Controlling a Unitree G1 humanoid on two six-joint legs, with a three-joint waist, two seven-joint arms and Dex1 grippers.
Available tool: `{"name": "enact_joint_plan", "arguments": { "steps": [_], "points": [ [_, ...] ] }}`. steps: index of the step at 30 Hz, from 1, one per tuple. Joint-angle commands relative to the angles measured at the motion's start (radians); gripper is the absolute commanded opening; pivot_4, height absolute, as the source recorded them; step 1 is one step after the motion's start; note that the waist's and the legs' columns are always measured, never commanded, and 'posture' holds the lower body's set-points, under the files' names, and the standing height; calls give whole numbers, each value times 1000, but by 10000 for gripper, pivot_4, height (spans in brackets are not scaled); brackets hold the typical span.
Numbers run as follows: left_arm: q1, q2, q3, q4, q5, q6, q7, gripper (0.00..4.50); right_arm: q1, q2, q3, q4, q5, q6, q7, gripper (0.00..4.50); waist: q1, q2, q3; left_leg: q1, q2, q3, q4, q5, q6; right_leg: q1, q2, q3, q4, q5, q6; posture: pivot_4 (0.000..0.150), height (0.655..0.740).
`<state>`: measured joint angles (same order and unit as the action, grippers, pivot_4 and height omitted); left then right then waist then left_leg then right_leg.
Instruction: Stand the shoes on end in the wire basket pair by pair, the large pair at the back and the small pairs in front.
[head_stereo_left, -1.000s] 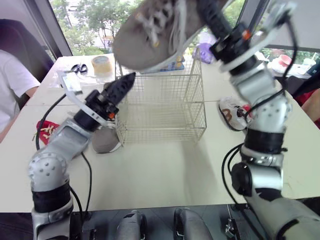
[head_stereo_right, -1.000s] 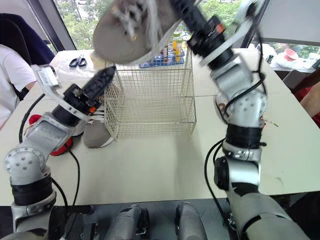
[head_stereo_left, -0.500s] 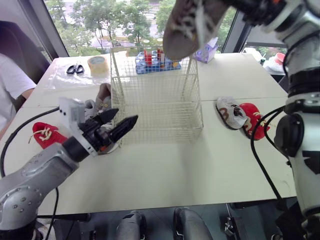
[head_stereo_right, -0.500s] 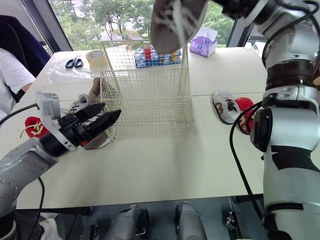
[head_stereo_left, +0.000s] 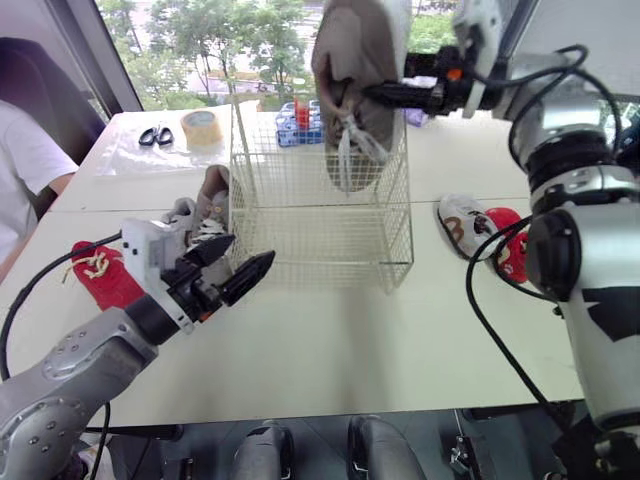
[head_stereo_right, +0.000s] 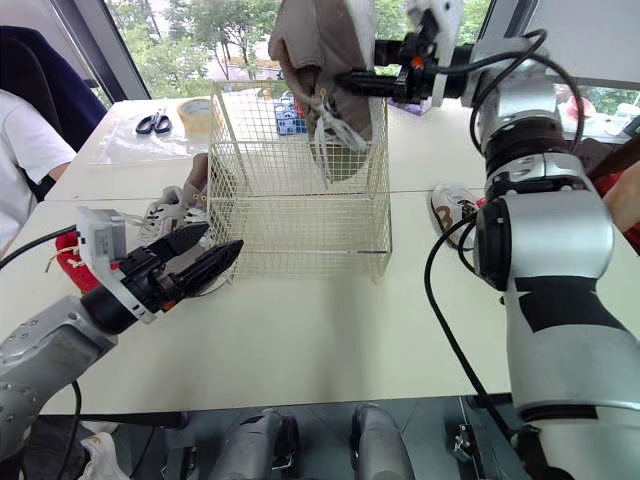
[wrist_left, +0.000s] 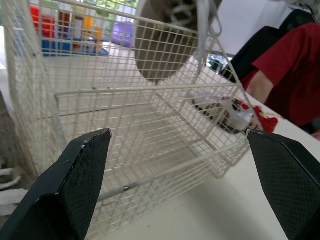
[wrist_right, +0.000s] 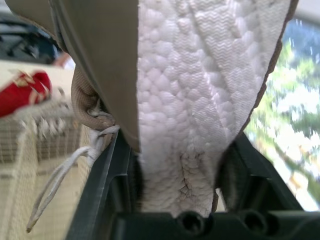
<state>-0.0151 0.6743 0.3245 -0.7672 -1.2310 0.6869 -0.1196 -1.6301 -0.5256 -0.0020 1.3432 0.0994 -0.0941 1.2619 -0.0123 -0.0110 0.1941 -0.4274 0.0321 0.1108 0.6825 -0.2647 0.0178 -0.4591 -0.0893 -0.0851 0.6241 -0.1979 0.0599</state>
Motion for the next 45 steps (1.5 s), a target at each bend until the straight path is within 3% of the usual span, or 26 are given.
{"name": "enact_joint_plan", "arguments": {
  "steps": [1,9,16,21,23,26,28,30,34,41,45],
  "points": [
    [-8,-7,-6,-21,21,-27,-2,45000,-32,-24,-46,-10,-15,-23,-61,44657,-1,0,0,0,0,0,0,0,0,0,0,0,0,0,0,1500,7400],
    [16,-6,4,-32,24,-21,-1,45000,-40,-82,-113,-20,-17,-38,-43,44657,-2,0,0,0,0,0,0,0,0,0,0,0,1,0,0,1500,7400],
    [8,39,57,-7,-56,-8,-12,45000,-40,-139,-200,-44,42,20,67,44657,-3,0,0,1,0,0,0,0,0,0,0,0,1,0,0,1500,7400],
    [-70,98,178,103,-188,-26,32,45000,-30,-180,-263,-108,102,15,91,44657,-2,0,0,1,0,0,0,0,0,-1,0,0,2,0,0,1500,7400],
    [-122,155,226,167,-136,-21,78,45000,-23,-211,-282,-167,133,50,106,44657,1,0,0,1,0,-1,0,0,0,0,0,0,2,0,0,1500,7400],
    [-204,307,184,290,59,61,163,45000,46,-210,-338,-441,289,282,135,44657,2,0,0,1,0,-1,0,0,1,0,0,-1,2,0,0,1500,7400],
    [-265,385,124,375,59,140,105,45000,223,-181,-310,-823,440,548,124,44657,1,0,0,1,0,-2,0,-1,2,1,0,-1,2,0,0,1500,7400],
    [-337,423,68,461,31,231,56,45000,392,-182,-249,-1125,518,705,90,44657,1,-2,-2,2,1,-2,-1,0,1,2,0,-2,3,0,0,1500,7400],
    [-557,433,-78,654,140,313,-29,45000,695,-205,-114,-1589,576,860,-10,44657,1,-2,-1,2,1,-2,0,0,1,1,0,-2,6,0,1,1500,7400],
    [-875,335,-337,1000,395,350,-288,45000,866,-180,-90,-1837,596,925,-236,44657,21,-3,-2,2,-1,-1,1,3,-5,0,1,-3,5,0,1,1500,7400],
    [-1011,230,-472,1216,585,249,-456,45000,891,-167,-108,-1881,635,958,-333,44657,27,-4,-1,1,-2,0,1,3,-4,1,1,-3,5,0,0,1500,7400]
  ]
}}
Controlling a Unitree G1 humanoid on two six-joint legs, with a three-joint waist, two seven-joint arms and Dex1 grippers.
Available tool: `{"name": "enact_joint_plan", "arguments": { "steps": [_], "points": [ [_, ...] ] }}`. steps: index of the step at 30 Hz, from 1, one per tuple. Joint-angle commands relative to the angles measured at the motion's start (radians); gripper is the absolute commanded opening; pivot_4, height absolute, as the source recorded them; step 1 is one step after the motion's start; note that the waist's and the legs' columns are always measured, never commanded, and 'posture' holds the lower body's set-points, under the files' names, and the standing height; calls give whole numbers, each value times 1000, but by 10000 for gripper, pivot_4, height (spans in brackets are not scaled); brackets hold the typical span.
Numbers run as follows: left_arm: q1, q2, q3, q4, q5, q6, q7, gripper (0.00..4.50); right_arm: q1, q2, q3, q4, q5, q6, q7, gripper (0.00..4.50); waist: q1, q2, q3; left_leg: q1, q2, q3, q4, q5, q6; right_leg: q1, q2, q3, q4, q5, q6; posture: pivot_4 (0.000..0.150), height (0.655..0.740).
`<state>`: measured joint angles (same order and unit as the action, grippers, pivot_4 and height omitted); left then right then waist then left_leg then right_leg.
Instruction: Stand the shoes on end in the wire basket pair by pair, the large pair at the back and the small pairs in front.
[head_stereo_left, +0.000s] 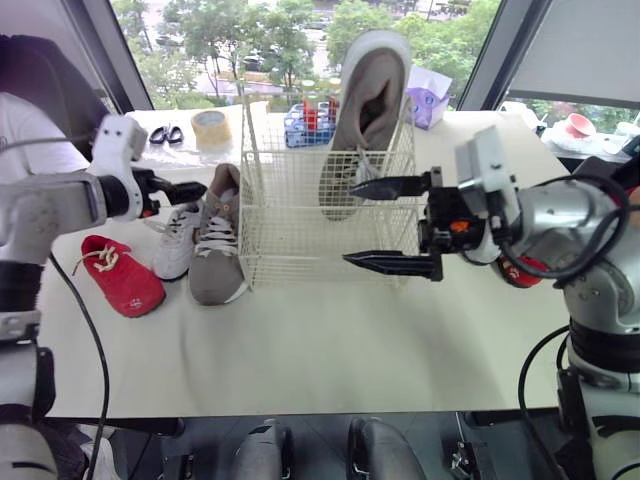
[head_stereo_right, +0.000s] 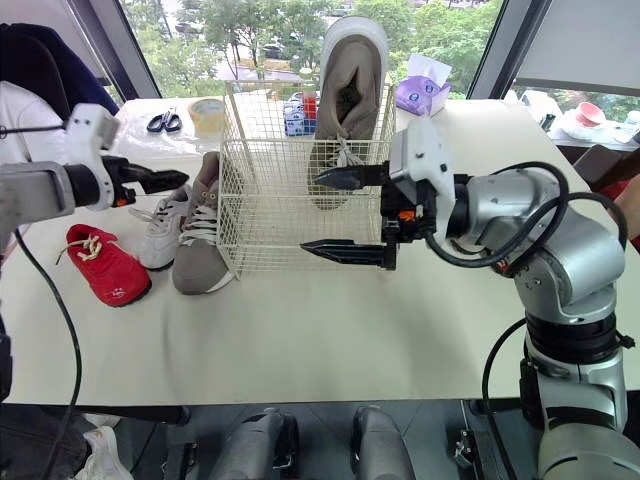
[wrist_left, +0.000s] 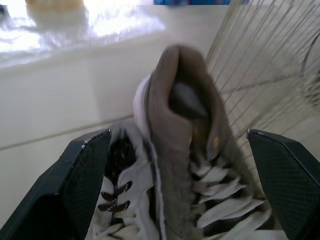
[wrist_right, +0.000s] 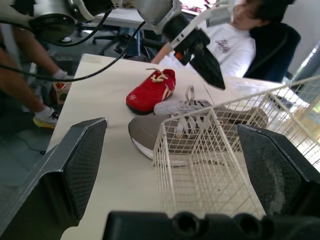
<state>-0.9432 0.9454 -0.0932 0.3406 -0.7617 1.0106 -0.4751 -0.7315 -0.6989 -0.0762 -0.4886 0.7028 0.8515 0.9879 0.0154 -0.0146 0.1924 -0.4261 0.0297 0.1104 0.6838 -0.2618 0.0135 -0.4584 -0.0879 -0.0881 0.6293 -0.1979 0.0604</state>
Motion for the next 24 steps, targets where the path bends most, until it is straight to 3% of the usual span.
{"name": "enact_joint_plan", "arguments": {
  "steps": [1,6,12,14,16,19,24],
  "points": [
    [-116,-75,-80,177,166,-111,-127,45000,-4,5,-30,-59,34,16,-74,44657,0,-1,1,0,0,1,0,0,0,0,0,0,0,0,0,1500,7400],
    [-252,-242,-144,515,358,-292,-259,45000,-8,-10,-13,-46,10,2,-129,44657,-3,-2,1,-1,0,0,1,-4,7,0,0,0,-1,0,0,1500,7400],
    [-333,-338,-140,765,538,-422,-295,16900,-21,-11,-9,-45,17,0,-166,45000,3,-3,0,-1,0,2,2,-4,8,0,0,0,-1,0,0,1500,7400],
    [-347,-347,-118,789,560,-432,-304,8580,-18,-13,-10,-46,20,0,-176,45000,2,-3,0,-1,1,0,2,-5,10,1,-1,0,-1,0,0,1500,7400],
    [-362,-346,-80,795,566,-437,-302,3106,-15,-14,-9,-42,16,-4,-186,45000,0,-3,0,-1,1,-1,3,-6,10,1,-1,0,-1,0,0,1500,7400],
    [-391,-324,-10,777,555,-419,-283,1873,-11,-16,-6,-38,9,-12,-194,45000,-2,-3,0,-1,2,-2,3,-6,10,1,-1,0,0,0,0,1500,7400],
    [-462,-202,155,612,509,-325,-182,1873,-14,-19,-48,-28,61,9,-197,45000,-12,-10,4,-3,2,-2,2,-6,10,-3,0,0,0,0,0,1500,7400]
  ]
}}
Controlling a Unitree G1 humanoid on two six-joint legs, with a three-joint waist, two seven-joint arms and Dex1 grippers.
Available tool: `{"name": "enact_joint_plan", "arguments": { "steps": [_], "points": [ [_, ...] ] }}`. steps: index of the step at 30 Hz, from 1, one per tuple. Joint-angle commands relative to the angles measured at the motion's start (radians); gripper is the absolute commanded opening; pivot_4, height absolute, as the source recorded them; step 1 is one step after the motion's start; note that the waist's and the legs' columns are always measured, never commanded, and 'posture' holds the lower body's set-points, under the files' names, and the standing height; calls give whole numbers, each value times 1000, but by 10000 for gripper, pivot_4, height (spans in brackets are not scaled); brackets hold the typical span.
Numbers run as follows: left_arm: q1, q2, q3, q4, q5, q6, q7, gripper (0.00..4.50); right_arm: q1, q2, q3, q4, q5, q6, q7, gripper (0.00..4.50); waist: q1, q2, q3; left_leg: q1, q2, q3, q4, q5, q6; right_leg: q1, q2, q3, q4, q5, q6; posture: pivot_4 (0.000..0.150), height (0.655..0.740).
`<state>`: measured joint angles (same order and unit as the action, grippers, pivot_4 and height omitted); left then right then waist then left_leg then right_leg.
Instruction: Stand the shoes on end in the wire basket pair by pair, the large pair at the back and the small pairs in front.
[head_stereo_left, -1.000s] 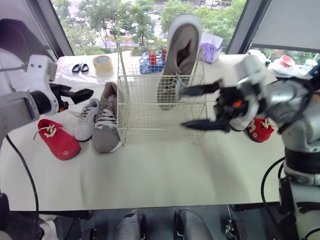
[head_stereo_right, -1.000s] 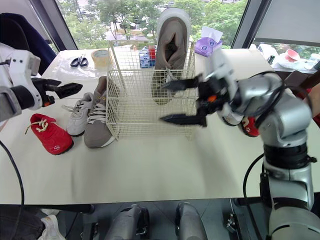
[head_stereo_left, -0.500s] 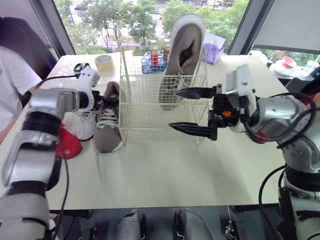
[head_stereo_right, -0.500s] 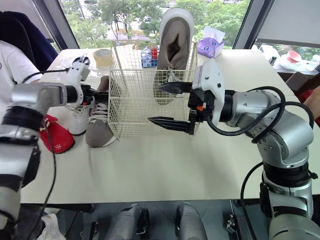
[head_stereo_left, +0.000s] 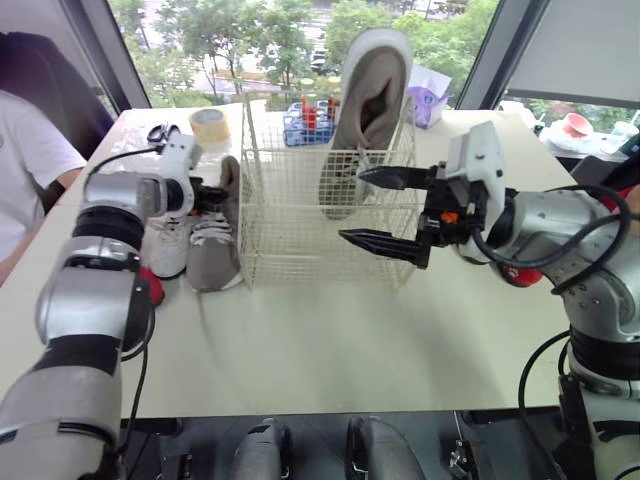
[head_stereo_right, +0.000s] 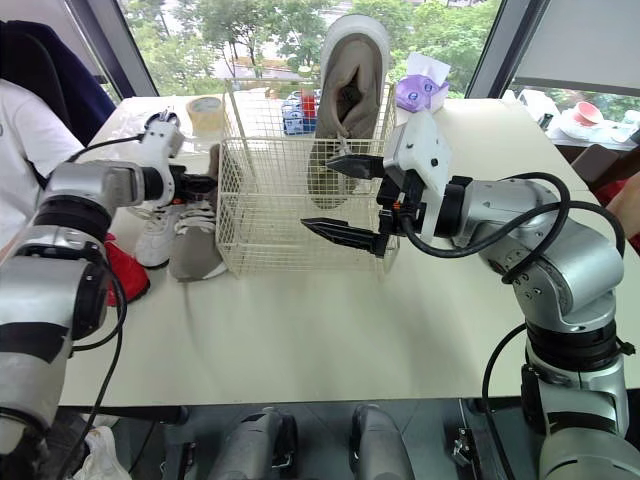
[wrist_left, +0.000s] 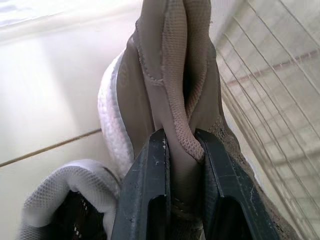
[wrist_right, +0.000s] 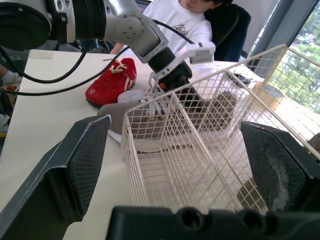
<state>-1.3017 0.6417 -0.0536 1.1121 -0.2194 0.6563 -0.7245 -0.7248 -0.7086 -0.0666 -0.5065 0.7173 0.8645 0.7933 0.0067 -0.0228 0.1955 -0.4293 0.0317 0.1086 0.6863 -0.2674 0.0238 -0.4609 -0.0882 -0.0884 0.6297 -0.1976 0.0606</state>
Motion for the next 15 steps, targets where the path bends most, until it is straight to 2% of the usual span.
{"name": "enact_joint_plan", "arguments": {
  "steps": [1,4,8,11,15],
  "points": [
    [-113,131,141,-207,-30,38,96,1873,-26,-9,-73,-5,68,5,-4,45000,-7,-3,2,-1,0,0,0,0,0,-1,0,0,0,0,0,1500,7400],
    [-145,171,209,-330,-39,45,163,1873,-37,-18,-104,14,109,15,-4,45000,-16,-3,2,-3,1,-1,-1,1,-2,-2,0,-1,0,0,0,1500,7400],
    [-229,136,344,-416,-95,-69,276,1873,-70,-9,-140,59,164,16,-14,45000,-7,-3,2,-4,-1,0,0,2,-3,-1,-3,-1,-1,0,1,1500,7400],
    [-265,44,350,-501,-25,-424,411,1873,-153,53,-247,129,357,38,-81,45000,7,-4,2,-3,-1,0,2,0,0,0,-3,-1,-2,0,1,1500,7400],
    [-226,-121,255,-589,79,-766,473,1873,-189,50,-300,187,429,42,-124,45000,29,-4,2,-4,-1,0,6,1,-2,3,-4,-3,-1,0,1,1500,7400]
  ]
}}
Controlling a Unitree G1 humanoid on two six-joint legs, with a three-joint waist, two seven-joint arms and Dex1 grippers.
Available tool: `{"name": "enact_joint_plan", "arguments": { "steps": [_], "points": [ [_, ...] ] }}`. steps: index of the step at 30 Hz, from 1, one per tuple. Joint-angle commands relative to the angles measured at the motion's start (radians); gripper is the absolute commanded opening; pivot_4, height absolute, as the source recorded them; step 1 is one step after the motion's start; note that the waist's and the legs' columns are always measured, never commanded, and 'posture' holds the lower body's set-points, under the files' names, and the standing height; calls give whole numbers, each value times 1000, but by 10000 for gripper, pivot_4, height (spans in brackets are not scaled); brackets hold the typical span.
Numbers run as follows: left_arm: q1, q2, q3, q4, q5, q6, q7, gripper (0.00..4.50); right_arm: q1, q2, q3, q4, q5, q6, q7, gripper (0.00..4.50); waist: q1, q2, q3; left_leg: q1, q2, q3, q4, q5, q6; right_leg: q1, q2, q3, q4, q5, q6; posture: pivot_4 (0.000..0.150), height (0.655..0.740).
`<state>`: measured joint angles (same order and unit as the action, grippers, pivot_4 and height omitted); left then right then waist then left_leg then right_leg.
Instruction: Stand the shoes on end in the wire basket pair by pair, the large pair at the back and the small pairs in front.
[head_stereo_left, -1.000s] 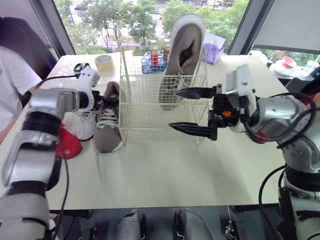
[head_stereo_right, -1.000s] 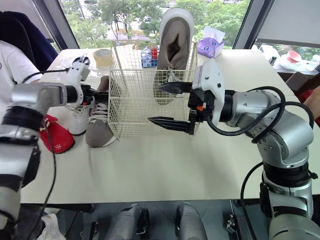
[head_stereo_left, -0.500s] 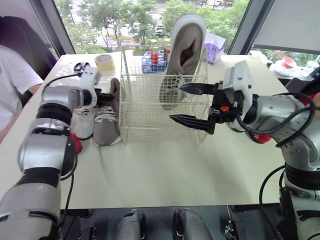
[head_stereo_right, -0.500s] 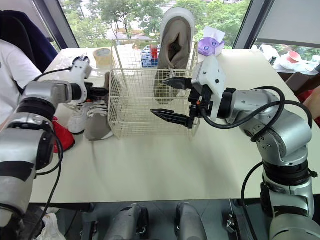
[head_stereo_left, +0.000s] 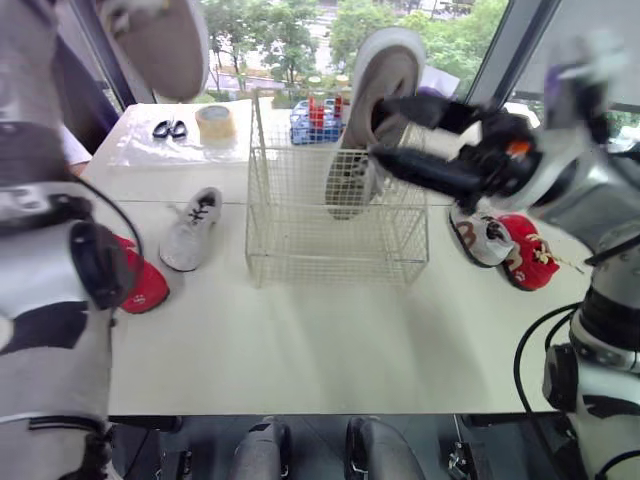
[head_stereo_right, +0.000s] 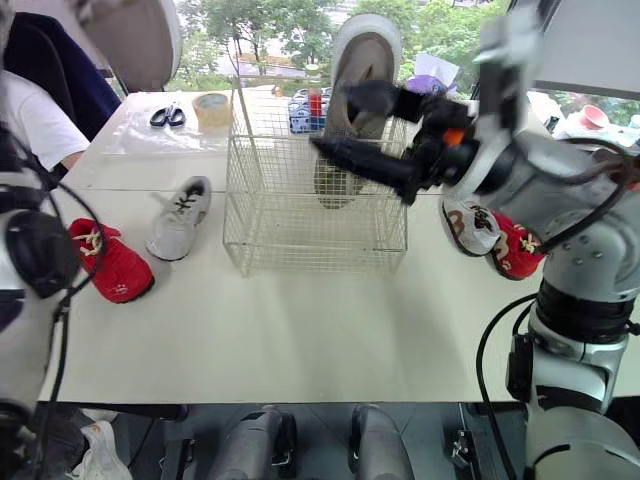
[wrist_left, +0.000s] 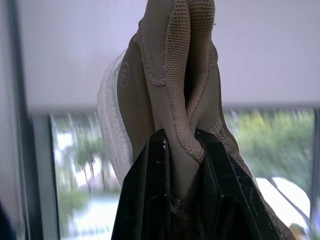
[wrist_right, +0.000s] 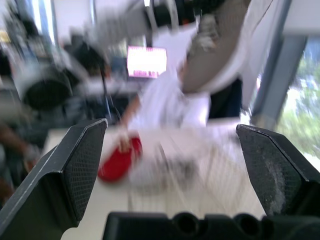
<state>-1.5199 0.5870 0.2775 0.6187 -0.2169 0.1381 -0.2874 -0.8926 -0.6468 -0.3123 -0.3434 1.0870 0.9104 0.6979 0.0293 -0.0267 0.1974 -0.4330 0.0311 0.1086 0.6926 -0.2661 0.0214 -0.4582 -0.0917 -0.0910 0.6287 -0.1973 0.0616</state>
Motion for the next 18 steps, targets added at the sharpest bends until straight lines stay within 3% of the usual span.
{"name": "enact_joint_plan", "arguments": {
  "steps": [1,10,18],
  "points": [
    [7,-102,-112,-91,122,-325,59,1873,-25,-16,-60,31,62,-7,-37,45000,11,0,0,0,0,1,1,-1,1,1,0,0,0,0,0,1500,7400],
    [56,-258,-278,182,396,-832,283,1873,27,-59,-83,-32,98,-10,-125,45000,5,1,0,0,0,5,5,-6,10,0,0,2,1,3,3,1500,7400],
    [80,-323,-269,322,362,-900,304,1873,109,-109,-131,-115,187,-17,-246,45000,8,1,0,-1,1,4,5,-7,11,-1,-1,2,0,3,3,1500,7400]
  ]
}}
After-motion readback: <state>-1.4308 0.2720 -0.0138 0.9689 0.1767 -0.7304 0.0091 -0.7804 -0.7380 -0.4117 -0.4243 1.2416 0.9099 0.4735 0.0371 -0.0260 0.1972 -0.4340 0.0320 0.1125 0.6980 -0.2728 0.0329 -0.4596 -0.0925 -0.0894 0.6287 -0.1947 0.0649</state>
